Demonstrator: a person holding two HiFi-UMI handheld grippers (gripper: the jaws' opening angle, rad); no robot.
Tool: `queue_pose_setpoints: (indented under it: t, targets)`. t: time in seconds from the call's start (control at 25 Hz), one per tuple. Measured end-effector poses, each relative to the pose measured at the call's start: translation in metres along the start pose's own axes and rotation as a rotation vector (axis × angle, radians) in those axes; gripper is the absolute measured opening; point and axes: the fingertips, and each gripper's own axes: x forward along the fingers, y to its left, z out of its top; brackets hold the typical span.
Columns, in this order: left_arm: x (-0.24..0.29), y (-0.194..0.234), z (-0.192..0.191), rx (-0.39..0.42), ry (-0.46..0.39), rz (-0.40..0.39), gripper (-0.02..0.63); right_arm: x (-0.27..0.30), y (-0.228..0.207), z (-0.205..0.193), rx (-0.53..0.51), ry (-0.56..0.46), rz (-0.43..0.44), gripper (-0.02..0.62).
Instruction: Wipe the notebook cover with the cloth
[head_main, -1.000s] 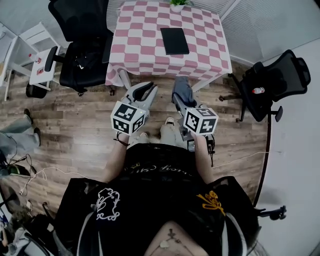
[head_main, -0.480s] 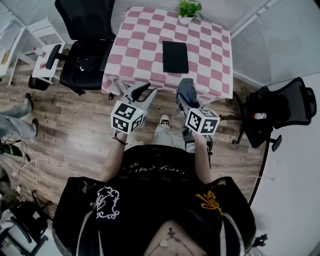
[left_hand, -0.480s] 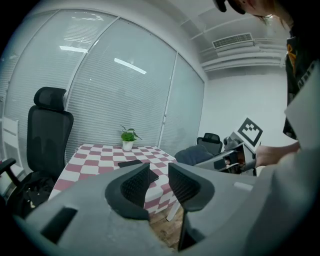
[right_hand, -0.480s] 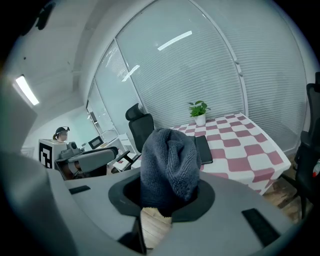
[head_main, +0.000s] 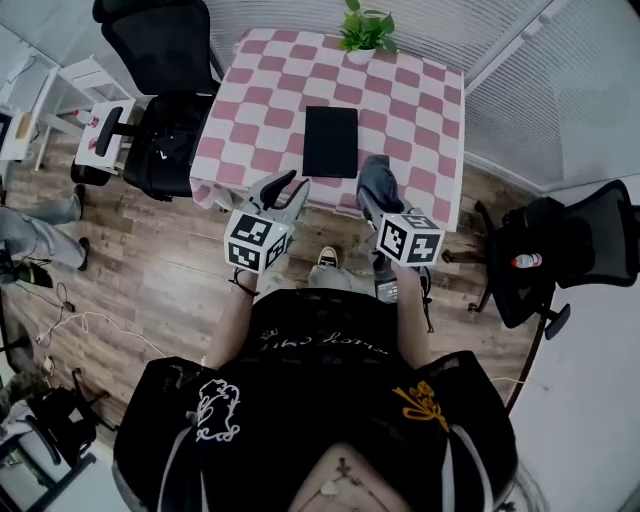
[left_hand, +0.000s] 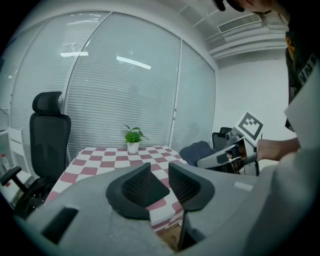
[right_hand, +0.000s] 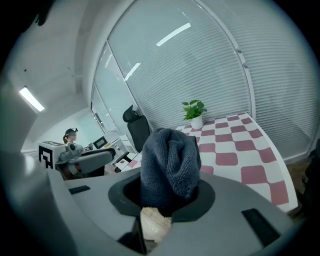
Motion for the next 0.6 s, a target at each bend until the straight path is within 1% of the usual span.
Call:
queue_pose_setpoints:
  t: [0.2, 0.32, 0.48, 0.6]
  targets:
    - [0.006, 0.017, 0.004, -0.019, 0.005, 0.069, 0.112, 0.022, -0.014, 0.004, -0.005, 0.050, 0.053, 0.081]
    - [0.004, 0.026, 0.002, -0.024, 0.017, 0.092, 0.112, 0.039, -0.016, 0.005, -0.008, 0.078, 0.079, 0.081]
    - [0.005, 0.040, -0.004, -0.013, 0.017, 0.091, 0.114, 0.069, -0.018, 0.008, -0.043, 0.124, 0.087, 0.081]
    - [0.018, 0.058, -0.016, -0.018, 0.028, 0.055, 0.114, 0.094, -0.018, 0.014, -0.081, 0.157, 0.088, 0.081]
